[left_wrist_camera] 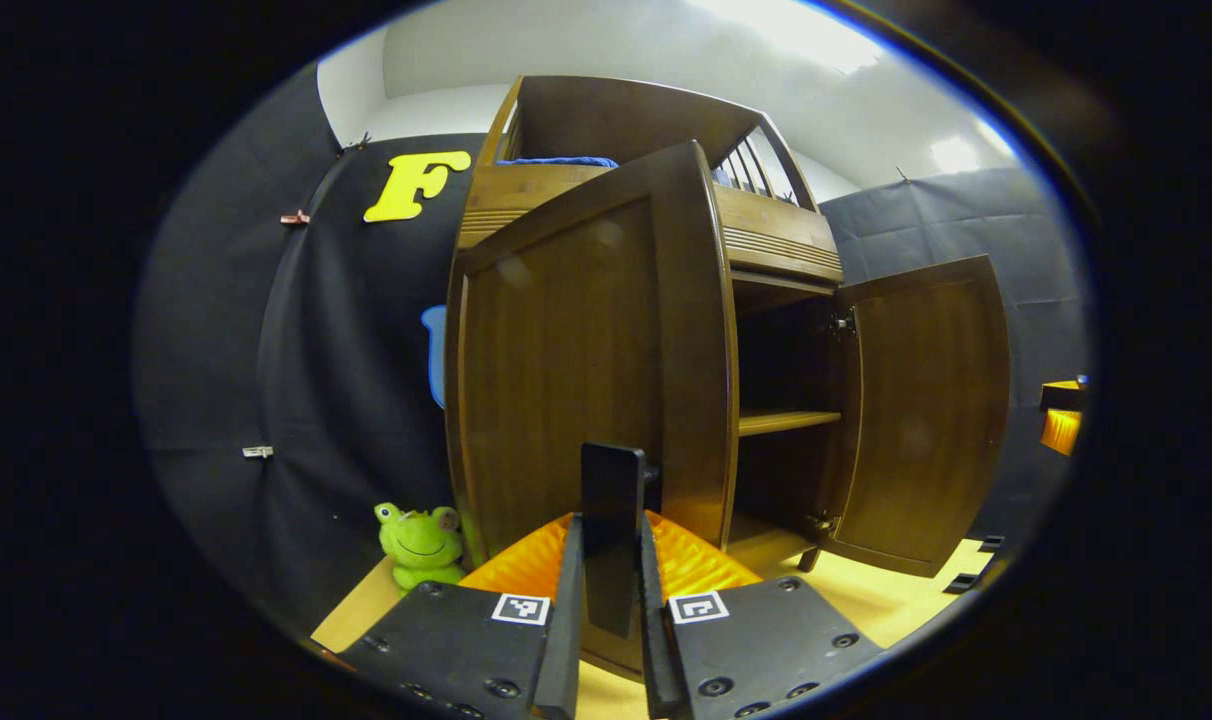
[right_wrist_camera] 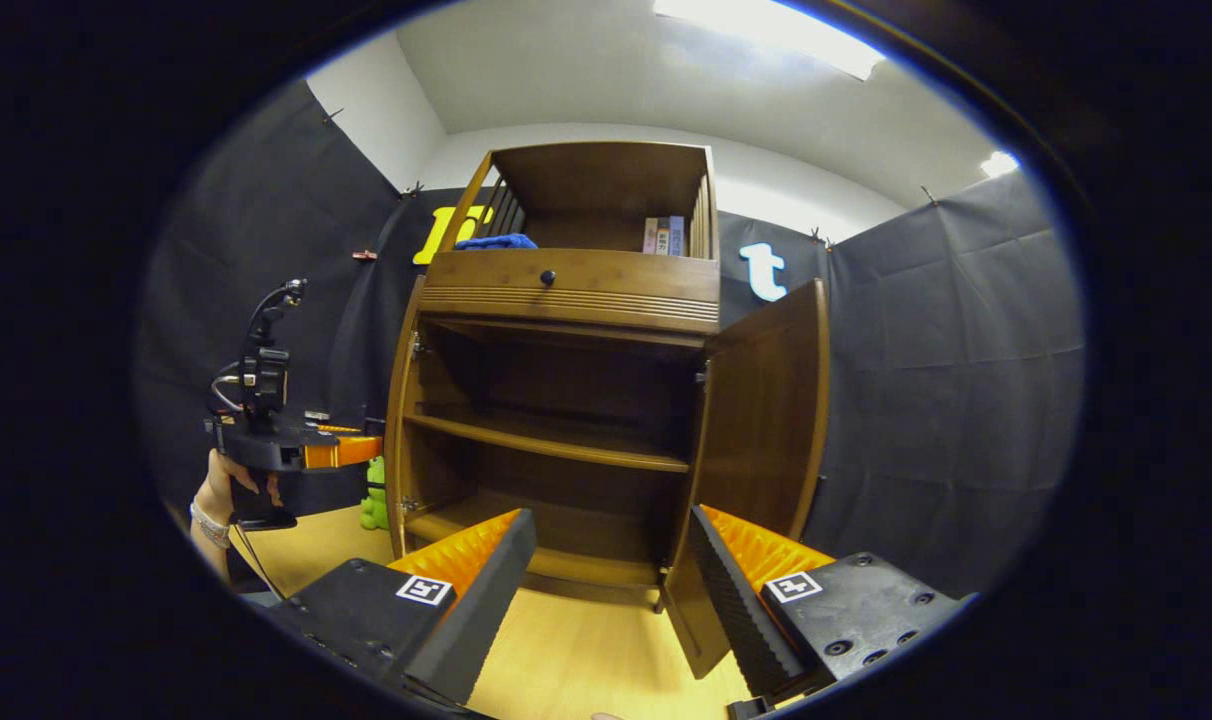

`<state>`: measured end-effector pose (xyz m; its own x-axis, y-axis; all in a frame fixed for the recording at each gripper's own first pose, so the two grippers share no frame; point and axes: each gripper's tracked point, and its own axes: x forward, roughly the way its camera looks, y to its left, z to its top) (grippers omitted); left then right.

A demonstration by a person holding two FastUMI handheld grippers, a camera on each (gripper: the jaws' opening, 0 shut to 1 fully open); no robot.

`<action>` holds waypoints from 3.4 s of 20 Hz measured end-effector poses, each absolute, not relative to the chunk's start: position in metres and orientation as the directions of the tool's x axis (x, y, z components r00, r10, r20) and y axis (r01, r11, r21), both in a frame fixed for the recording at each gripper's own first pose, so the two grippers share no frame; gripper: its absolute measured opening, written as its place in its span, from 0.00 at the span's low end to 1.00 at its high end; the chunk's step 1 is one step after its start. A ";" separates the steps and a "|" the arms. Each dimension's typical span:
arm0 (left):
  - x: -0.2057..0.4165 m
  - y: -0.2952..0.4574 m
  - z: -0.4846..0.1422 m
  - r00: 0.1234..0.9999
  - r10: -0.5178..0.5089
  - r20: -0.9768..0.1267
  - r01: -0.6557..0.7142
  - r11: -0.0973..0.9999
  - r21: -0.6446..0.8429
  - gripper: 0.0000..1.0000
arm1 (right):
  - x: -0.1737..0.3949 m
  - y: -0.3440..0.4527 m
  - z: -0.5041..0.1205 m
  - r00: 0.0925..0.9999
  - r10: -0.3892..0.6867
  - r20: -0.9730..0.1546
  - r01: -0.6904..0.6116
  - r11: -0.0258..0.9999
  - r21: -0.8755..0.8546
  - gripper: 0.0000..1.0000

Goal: Open the right door of the double-door shoe cabinet with the right hand, and open the left door with the left hand.

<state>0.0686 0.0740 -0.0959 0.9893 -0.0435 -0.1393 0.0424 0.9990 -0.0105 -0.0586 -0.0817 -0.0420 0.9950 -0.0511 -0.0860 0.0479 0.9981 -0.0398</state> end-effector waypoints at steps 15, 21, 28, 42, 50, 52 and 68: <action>0.020 0.155 -0.087 0.985 0.122 -0.119 -0.119 0.992 0.034 0.20 | -0.044 -0.032 -0.046 0.994 0.044 -0.097 -0.048 0.998 -0.042 0.99; -0.008 0.179 -0.075 0.969 0.230 -0.095 -0.228 0.973 0.034 0.16 | -0.044 -0.029 -0.050 0.993 0.051 -0.109 -0.057 0.997 -0.055 0.98; -0.035 0.108 -0.041 0.996 0.058 -0.063 -0.057 0.998 0.018 0.14 | -0.040 -0.039 -0.049 0.994 0.025 -0.106 -0.028 0.999 -0.029 0.98; -0.028 0.008 -0.002 0.986 -0.164 0.006 0.163 0.986 0.046 1.00 | -0.049 -0.033 -0.042 0.992 0.076 -0.101 -0.081 0.996 -0.048 0.98; -0.017 0.001 -0.009 0.989 -0.146 -0.005 0.147 0.987 0.065 1.00 | -0.045 -0.048 -0.022 0.998 0.051 -0.031 -0.052 0.999 -0.012 0.97; -0.017 -0.002 -0.009 0.989 -0.150 0.002 0.150 0.987 0.059 1.00 | -0.043 -0.055 -0.014 1.000 0.031 -0.006 -0.031 0.999 -0.030 0.97; -0.020 -0.001 -0.012 0.987 -0.159 0.010 0.158 0.984 0.080 1.00 | -0.042 -0.046 -0.012 0.999 0.044 -0.020 -0.045 0.998 -0.047 0.97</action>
<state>-0.0200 -0.0013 -0.0119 0.9872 -0.1591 0.0096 0.1578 0.9842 0.0801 -0.0423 -0.0460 -0.0119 0.9988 0.0443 -0.0201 -0.0453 0.9978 -0.0474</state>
